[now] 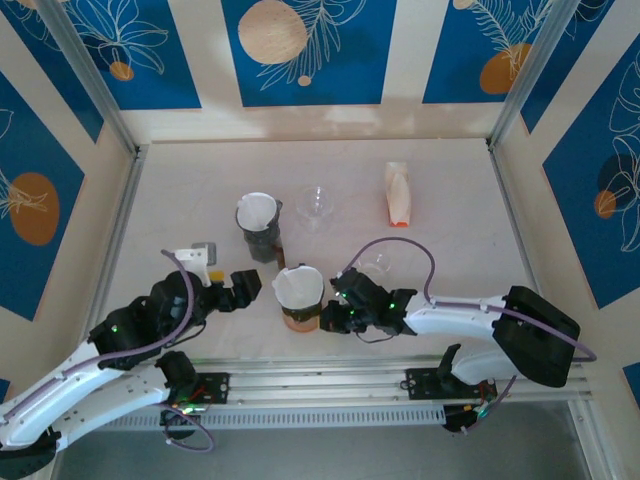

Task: Place the coffee filter in the dripper

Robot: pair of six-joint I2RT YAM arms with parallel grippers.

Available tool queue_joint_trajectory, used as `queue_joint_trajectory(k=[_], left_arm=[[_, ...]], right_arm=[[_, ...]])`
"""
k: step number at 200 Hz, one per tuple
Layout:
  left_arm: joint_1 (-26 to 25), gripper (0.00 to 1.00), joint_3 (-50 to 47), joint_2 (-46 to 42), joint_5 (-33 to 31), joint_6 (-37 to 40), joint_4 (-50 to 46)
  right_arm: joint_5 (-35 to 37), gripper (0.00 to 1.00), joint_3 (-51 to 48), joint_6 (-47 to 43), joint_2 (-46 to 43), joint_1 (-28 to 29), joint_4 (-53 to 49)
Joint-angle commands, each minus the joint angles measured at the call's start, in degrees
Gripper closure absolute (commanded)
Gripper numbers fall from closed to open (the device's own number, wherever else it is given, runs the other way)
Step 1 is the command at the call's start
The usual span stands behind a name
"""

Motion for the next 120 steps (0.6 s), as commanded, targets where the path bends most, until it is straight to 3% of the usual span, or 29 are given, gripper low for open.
queue_joint_trajectory(k=[1, 120], left_arm=[[0.6, 0.00, 1.8, -0.7, -1.2, 1.3, -1.1], [0.6, 0.00, 3.1, -4.6, -3.3, 1.8, -4.3]], right_arm=[[1.4, 0.94, 1.9, 1.4, 1.7, 0.5, 0.4], [1.3, 0.95, 7.8, 3.7, 12.0, 0.8, 8.2]])
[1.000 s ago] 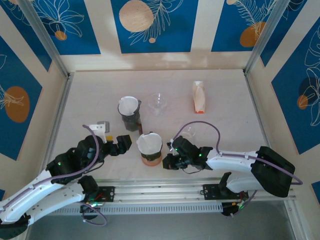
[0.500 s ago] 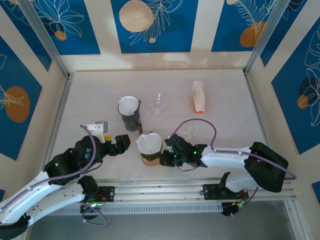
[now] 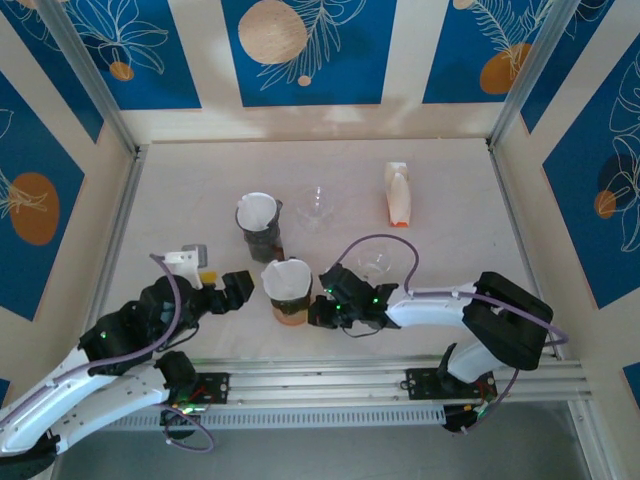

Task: Place the coffee filter in the dripper

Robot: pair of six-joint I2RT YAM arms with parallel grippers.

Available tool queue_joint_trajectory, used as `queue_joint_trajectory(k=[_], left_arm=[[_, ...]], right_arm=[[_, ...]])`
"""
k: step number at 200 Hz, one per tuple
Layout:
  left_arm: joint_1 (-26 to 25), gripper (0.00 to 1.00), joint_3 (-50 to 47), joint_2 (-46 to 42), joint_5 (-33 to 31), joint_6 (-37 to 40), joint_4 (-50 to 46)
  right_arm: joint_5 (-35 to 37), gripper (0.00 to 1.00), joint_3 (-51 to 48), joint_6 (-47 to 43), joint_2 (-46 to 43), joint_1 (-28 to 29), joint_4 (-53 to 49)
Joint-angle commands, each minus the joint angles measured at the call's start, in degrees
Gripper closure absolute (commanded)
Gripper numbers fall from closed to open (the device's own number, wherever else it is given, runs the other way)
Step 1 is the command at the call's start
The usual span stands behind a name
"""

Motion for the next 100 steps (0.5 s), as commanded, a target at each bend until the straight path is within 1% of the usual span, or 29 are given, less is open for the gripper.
queue_joint_trajectory(k=[1, 65, 100], left_arm=[[0.6, 0.00, 2.6, -1.3, -1.9, 1.8, -1.6], [0.6, 0.00, 4.3, -4.0, -4.1, 2.4, -4.2], [0.6, 0.00, 4.9, -5.4, -4.9, 2.7, -5.4]], right_arm=[[0.9, 0.95, 2.7, 1.7, 2.4, 0.4, 3.2], [2.2, 0.96, 9.3, 2.4, 9.9, 0.2, 4.5], [1.4, 0.96, 14.0, 1.8, 14.1, -0.4, 4.2]])
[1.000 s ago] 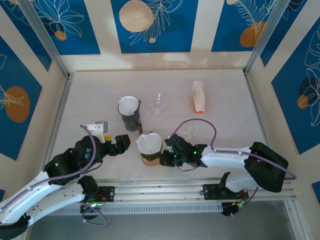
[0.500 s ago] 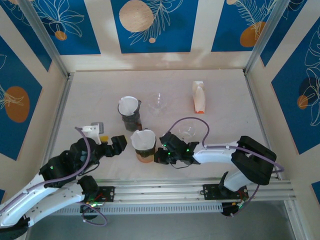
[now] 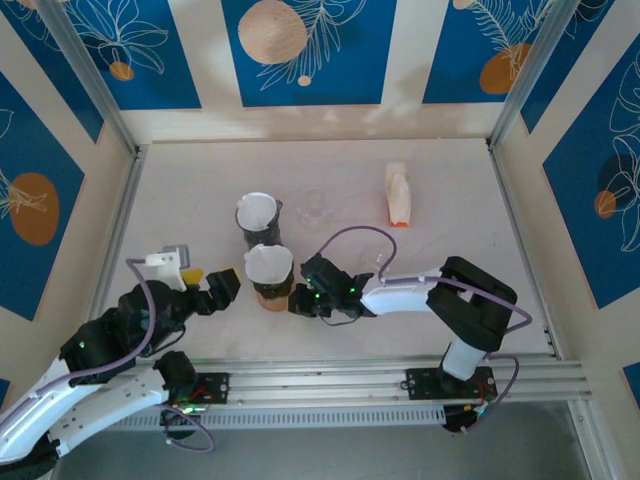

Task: Place the coffee filter in the dripper

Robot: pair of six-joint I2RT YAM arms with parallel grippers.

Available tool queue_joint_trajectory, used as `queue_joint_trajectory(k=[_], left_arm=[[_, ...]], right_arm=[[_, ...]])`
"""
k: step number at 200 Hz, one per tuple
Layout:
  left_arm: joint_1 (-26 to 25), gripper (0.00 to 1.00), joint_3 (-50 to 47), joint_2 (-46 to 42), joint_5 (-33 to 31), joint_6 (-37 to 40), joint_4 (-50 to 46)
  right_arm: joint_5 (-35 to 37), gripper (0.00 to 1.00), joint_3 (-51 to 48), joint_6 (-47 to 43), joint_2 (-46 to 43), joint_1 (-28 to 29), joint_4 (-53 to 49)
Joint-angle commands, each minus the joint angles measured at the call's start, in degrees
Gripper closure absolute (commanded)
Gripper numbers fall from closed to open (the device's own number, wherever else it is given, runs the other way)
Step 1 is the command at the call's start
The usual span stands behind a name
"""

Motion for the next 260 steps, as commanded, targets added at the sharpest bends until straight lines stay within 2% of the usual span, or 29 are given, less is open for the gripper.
queue_joint_trajectory(k=[1, 67, 126, 153, 193, 222, 260], left_arm=[[0.6, 0.00, 2.0, -1.2, -1.9, 1.3, -1.8], [0.6, 0.00, 2.6, -1.3, -2.0, 1.4, -2.3], [0.6, 0.00, 2.3, -0.2, -1.2, 1.6, -1.1], [0.6, 0.00, 2.0, 0.6, -0.8, 1.6, -0.7], [0.6, 0.00, 1.5, 4.2, 0.4, 1.3, -1.2], [0.6, 0.00, -0.1, 4.8, 1.9, 1.2, 0.8], [0.6, 0.00, -1.3, 6.3, 3.6, 1.4, 2.1]], right_arm=[[0.5, 0.96, 3.7, 0.2, 2.6, -0.3, 0.8], [-0.1, 0.94, 6.8, -0.1, 5.1, -0.5, -0.9], [3.6, 0.76, 3.2, -1.7, -2.3, 1.9, -8.4], [9.3, 0.71, 2.4, -2.8, -7.4, 4.8, -14.9], [22.2, 0.56, 5.0, -8.0, -16.9, 9.8, -27.9], [28.4, 0.49, 6.0, -11.1, -24.9, 9.0, -36.1], [33.7, 0.43, 5.8, -13.4, -35.0, 4.2, -44.9]])
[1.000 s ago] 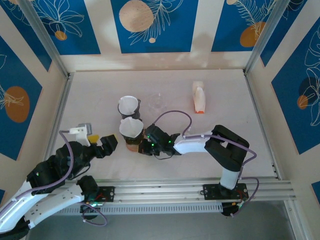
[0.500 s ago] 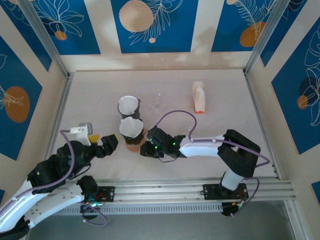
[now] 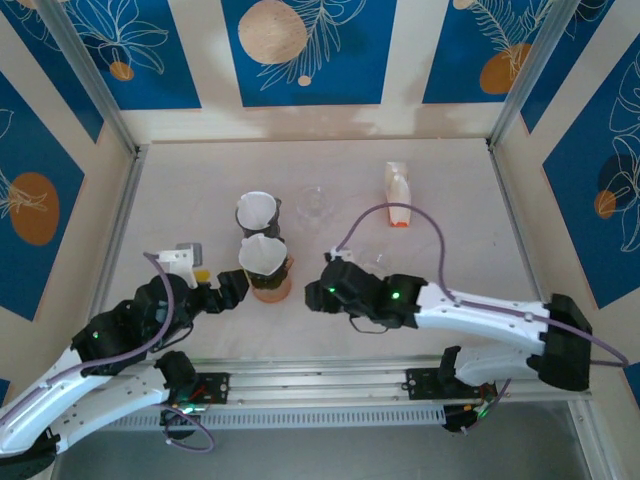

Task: Place the coffee filter in the dripper

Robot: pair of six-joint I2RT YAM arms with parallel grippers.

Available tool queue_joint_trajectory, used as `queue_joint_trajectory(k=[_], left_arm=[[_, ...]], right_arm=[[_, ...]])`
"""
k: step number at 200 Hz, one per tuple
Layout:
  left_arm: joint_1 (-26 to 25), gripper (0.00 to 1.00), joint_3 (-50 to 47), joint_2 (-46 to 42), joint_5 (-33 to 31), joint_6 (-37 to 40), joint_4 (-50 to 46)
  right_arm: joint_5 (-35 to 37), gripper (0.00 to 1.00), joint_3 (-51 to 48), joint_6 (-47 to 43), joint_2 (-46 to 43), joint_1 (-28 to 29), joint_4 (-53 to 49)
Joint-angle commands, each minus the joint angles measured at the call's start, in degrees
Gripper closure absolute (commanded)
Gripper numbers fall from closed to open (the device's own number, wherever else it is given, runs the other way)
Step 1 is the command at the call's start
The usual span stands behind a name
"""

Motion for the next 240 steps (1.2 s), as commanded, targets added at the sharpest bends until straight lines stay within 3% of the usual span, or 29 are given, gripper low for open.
queue_joint_trajectory(k=[1, 39, 96, 200, 240], left_arm=[[0.6, 0.00, -1.2, 1.2, 2.1, 1.4, 1.9], [0.6, 0.00, -1.9, 3.2, 3.7, 1.6, 3.4], [0.6, 0.00, -2.2, 3.9, 4.1, 1.7, 4.1], [0.6, 0.00, -2.0, 4.6, 3.9, 1.7, 4.1], [0.6, 0.00, -1.9, 4.5, 3.7, 1.6, 3.7]], right_arm=[[6.7, 0.43, 1.0, -3.0, -5.3, -3.2, -9.9], [3.2, 0.41, -2.5, -1.5, -12.1, -13.4, -14.7], [-9.5, 0.41, -9.1, -1.6, -14.8, -28.5, -10.5], [-15.7, 0.41, -9.6, -4.7, -6.3, -36.3, -4.0], [-17.6, 0.47, -9.3, -5.8, -3.5, -37.2, -3.3]])
